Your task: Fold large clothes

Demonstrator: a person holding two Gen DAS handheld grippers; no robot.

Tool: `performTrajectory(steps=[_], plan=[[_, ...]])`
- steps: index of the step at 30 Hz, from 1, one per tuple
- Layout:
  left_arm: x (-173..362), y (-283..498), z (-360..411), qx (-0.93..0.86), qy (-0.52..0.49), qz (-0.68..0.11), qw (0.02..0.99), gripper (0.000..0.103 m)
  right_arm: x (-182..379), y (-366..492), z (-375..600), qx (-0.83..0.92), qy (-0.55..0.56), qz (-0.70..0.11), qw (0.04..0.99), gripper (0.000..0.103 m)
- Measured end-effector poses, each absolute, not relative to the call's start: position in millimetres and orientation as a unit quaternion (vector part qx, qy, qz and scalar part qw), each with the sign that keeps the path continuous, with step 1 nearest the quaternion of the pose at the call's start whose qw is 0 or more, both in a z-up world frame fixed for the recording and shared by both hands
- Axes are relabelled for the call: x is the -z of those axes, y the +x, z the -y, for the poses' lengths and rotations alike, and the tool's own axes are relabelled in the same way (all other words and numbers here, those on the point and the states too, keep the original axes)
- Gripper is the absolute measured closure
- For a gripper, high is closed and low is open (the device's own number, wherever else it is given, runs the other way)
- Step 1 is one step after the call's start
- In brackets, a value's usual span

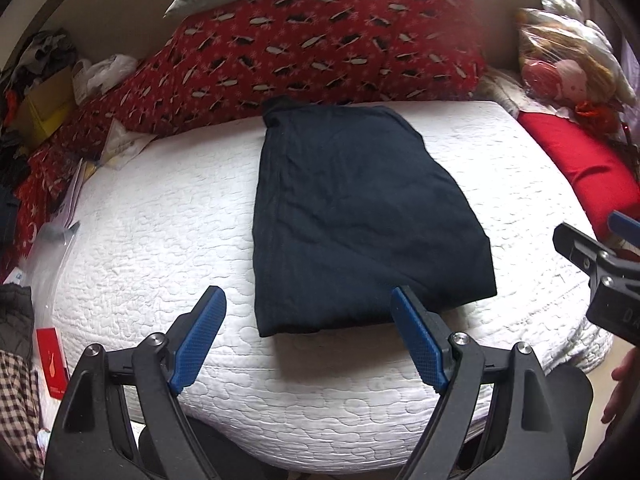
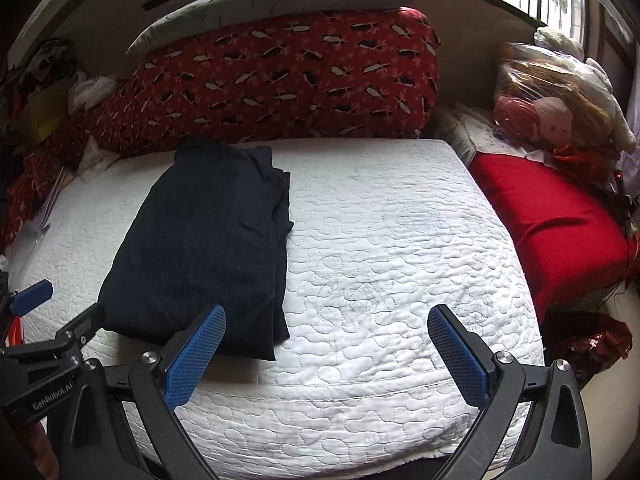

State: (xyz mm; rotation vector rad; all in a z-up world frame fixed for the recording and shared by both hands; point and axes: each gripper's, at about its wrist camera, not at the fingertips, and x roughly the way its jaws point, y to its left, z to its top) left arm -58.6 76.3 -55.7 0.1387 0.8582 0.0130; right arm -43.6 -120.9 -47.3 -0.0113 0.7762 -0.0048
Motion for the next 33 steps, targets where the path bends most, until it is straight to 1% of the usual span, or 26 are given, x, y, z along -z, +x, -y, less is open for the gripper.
performTrajectory(steps=[13,20,23,33], plan=[[55.9,-59.0,-73.4,-0.007,0.055,-0.422,0.905,0.018,38.7,-53.5,123.5,0.01,-0.015,-0.355,0.935,0.001],[63.6,-46.7,-69.9,0.014,0.081,-0.453,0.888,0.018,38.4,-52.7,118.9,0.011,-0.032,-0.353,0.935,0.001],[64.4,-41.4,-71.7,0.023,0.106,-0.454,0.885,0.018,38.8,-52.4,119.5,0.015,-0.033,-0.354,0.934,0.001],[62.8,-38.7,-81.1,0.063,0.109,-0.446,0.886,0.018,41.4,-51.5,111.2,0.029,-0.044,-0.361,0.931,0.001]])
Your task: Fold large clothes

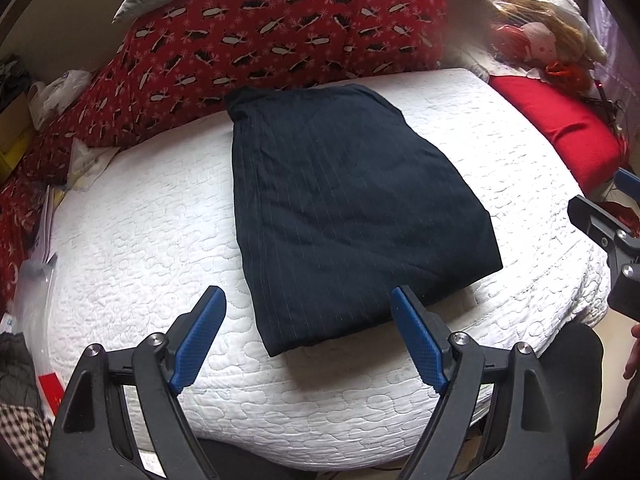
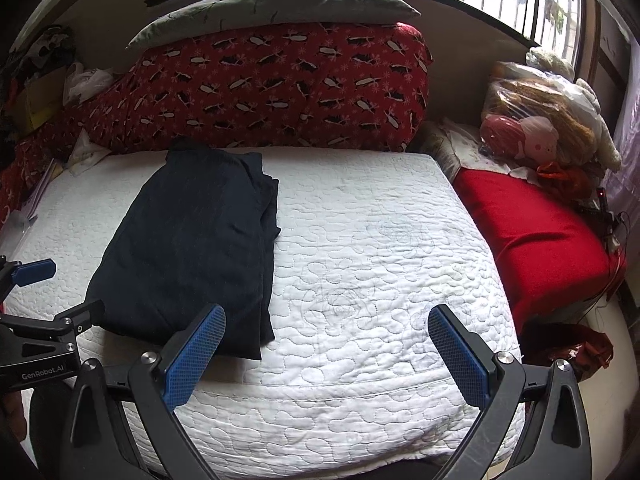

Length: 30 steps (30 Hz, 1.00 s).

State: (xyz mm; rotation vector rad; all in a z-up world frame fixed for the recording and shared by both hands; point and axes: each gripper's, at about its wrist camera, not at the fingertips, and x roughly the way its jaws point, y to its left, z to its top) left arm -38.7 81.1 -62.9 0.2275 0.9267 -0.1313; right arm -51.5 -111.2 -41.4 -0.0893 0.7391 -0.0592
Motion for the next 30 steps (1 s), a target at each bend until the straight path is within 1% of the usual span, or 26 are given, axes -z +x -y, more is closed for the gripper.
performTrajectory(steps=[13,20,30], plan=[[55.7,-47.1,-89.4,0.088,0.1,-0.416,0.899,0.018,26.5,-58.0,94.0,0.042,-0.052,-0.333,0.94,0.001],[53.6,-48.6,-88.3,0.091,0.077,-0.417,0.901,0.018,23.0,-60.3,88.2,0.032,-0.056,-0.325,0.944,0.001],[55.8,-51.4,-81.3,0.097,0.088,-0.417,0.9,0.018,22.3,-66.5,88.8,0.032,-0.065,-0.312,0.947,0.001]])
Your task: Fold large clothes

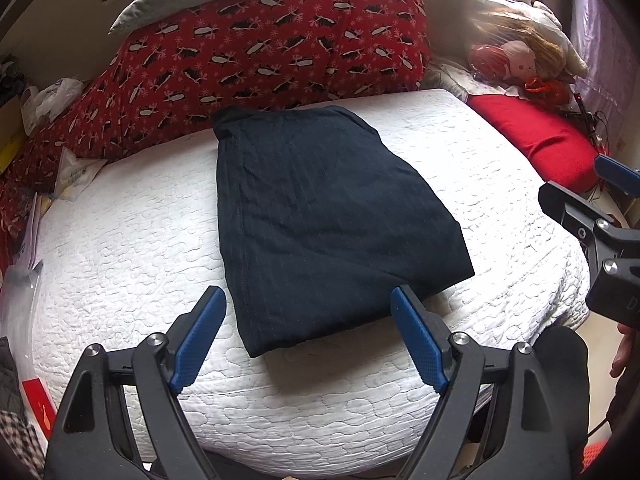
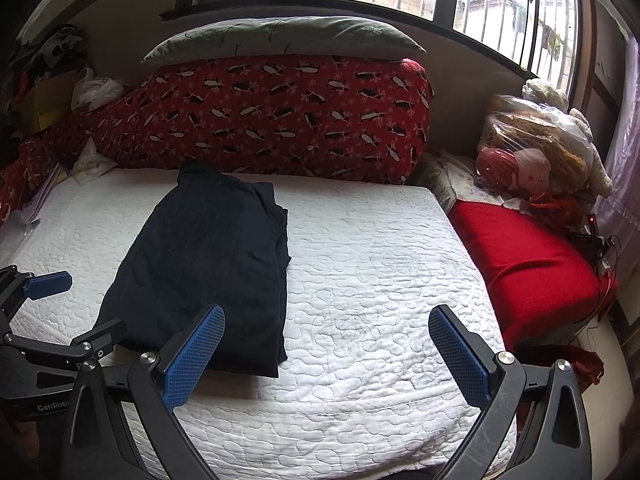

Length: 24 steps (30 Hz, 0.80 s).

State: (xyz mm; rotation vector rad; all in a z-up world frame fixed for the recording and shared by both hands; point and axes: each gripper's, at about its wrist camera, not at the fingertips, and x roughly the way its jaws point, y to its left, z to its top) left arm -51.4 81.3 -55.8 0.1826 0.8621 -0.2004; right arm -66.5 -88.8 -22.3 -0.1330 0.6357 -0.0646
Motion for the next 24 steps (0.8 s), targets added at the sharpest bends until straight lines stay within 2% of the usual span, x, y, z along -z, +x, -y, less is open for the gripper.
performTrajectory(steps=[18,24], plan=[[61.6,-45.6,-83.4,0.09,0.082,-0.428,0.896,0.018,26.7,-62.3,84.3,0.026,-0.073,-0.317,0.945,0.001],[63.5,-43.2,-87.6,0.073,0.077,-0.437,0.893,0.018,34.3,-49.9,77.6,0.014,-0.091,-0.356,0.93,0.001]])
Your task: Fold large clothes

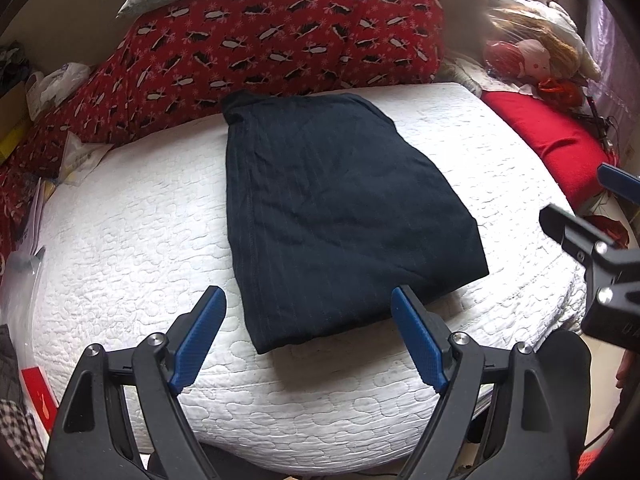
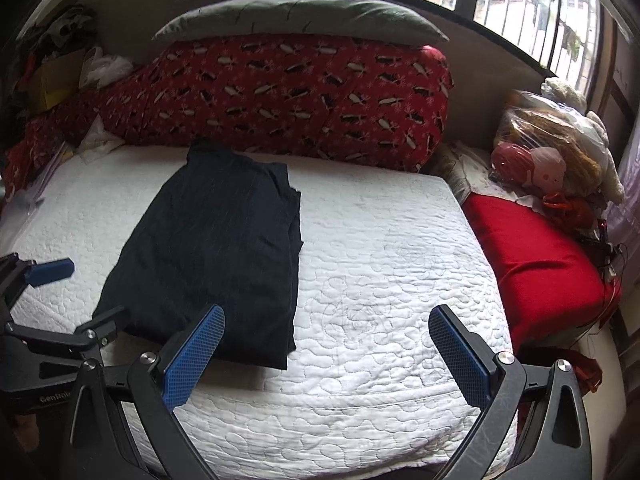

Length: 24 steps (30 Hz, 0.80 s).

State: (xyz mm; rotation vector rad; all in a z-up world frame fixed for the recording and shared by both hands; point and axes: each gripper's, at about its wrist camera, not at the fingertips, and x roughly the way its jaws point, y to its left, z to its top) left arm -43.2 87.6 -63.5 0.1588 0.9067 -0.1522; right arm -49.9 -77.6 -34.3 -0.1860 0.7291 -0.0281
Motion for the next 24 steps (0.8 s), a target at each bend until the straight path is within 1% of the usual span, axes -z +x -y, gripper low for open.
performTrajectory(steps=[8,24], plan=[[63.7,-43.1,-95.3,0.045,0.068,-0.443,0.893,0.018,37.2,-43.5,74.9,-0.006,-0.125,-0.378,0.917,0.001],[60.5,-44.5,-100.1,0.031,0.067,-0.443,0.894,0.018,29.5,-46.5,73.3,-0.02,-0.137,-0.367,0.92,0.001]])
